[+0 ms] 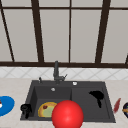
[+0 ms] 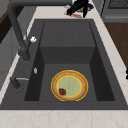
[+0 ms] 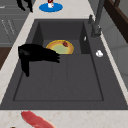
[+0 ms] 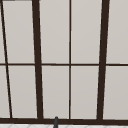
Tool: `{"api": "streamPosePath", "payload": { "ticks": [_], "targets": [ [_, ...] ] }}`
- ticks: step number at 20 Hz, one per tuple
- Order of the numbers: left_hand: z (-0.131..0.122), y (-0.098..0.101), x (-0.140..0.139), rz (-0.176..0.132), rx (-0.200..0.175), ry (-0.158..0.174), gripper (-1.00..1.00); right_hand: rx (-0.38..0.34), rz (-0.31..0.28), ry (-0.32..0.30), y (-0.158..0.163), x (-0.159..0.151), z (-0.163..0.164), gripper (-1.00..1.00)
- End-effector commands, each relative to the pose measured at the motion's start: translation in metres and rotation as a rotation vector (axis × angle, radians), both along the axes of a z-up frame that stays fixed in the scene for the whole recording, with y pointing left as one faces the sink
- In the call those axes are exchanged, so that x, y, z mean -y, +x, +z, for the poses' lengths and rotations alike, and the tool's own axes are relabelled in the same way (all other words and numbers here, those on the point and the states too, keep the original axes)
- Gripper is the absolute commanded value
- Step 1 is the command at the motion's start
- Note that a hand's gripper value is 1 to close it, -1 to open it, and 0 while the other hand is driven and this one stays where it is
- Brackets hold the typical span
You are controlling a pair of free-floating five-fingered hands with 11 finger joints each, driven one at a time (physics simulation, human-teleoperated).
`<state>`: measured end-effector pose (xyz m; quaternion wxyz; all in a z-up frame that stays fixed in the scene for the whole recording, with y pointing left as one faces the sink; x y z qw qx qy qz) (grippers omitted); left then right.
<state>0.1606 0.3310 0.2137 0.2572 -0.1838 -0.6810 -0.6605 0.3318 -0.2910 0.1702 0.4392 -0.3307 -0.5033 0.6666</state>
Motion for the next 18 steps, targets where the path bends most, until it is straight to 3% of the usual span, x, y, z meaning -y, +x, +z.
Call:
{"api": "streamPosePath", "payload": {
  "ticks": [1,4,6,13,17,18],
  "targets": [
    [0.0,0.0,0.0,0.0,0.0,0.0,0.0,-0.011,-0.01,0.0,-0.012,-0.028,0.0,-1.0],
    [0.0,0.0,0.0,0.0,0.0,0.0,0.0,-0.002,-0.011,0.001,-0.019,-0.044,0.0,-1.0],
    [0.0,0.0,0.0,0.0,0.0,0.0,0.0,-0.038,0.012,0.007,-0.021,-0.051,0.0,-1.0],
    [0.0,0.0,0.0,0.0,0.0,0.0,0.0,-0.008,0.036,0.026,-0.033,-0.058,-0.001,-1.0],
    [0.0,0.0,0.0,0.0,0.0,0.0,0.0,0.077,0.043,0.025,-0.048,-0.059,0.009,-1.0],
    [0.0,0.0,0.0,0.0,0.0,0.0,0.0,0.095,0.071,0.029,-0.05,-0.059,0.01,-1.0]
  ]
}}
